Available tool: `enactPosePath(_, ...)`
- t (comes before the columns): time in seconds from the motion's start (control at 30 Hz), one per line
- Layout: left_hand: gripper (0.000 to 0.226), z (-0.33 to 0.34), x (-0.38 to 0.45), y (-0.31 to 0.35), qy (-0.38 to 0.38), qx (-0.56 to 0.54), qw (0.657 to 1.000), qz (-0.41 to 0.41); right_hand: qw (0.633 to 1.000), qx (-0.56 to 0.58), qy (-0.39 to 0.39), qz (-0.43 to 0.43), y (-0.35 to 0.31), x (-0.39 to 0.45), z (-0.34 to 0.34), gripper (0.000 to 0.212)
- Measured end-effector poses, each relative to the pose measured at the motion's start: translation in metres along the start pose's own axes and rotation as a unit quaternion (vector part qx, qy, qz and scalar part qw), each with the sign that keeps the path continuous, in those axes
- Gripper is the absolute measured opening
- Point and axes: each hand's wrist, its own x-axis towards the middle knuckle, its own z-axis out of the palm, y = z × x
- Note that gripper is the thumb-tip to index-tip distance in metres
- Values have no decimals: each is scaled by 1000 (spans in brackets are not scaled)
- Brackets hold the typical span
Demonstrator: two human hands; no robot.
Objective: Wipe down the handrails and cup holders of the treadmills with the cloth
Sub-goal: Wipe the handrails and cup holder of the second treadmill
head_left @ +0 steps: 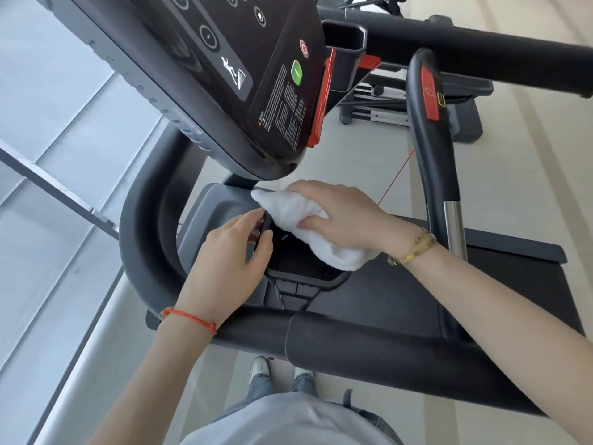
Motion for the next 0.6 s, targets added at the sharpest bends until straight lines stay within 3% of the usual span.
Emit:
enactPosePath(0.2,40,-1,-2,1,2,-8,1000,-8,987,155,16,43,26,-27,4,30)
enactPosePath(0.43,38,0,-3,1,-3,-7,1000,-2,998,-55,-4,-41,3,5,2,49)
enactPosePath(0.6,39,0,-3,2,-4,-4,1000,2,996,37,53,-57,8,-11,6,50)
